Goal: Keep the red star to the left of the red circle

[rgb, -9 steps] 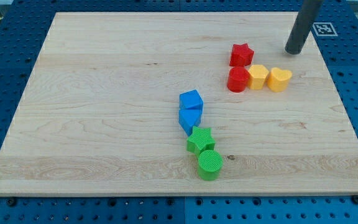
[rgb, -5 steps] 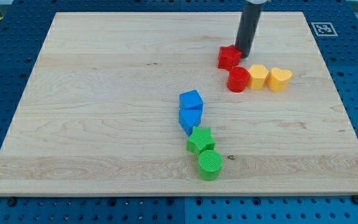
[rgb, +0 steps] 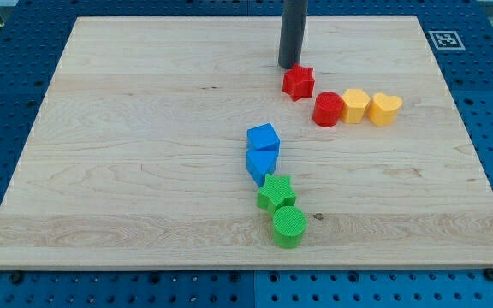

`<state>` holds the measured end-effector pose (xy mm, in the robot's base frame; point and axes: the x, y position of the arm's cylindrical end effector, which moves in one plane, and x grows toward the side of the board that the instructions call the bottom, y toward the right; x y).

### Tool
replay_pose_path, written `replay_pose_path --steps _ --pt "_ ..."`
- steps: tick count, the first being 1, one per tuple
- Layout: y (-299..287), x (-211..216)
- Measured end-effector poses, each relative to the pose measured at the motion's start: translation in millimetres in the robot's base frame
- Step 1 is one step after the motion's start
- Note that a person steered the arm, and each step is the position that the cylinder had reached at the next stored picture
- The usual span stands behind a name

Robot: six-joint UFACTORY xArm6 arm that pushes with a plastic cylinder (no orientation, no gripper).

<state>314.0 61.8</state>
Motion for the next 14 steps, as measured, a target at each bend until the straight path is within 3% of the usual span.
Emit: replay_pose_path --steps 4,6,7,11,13,14 --pt "-32 20" --pt "20 -9" --pt "42 14" --pt "-13 35" --pt "-13 42" --pt "17 33"
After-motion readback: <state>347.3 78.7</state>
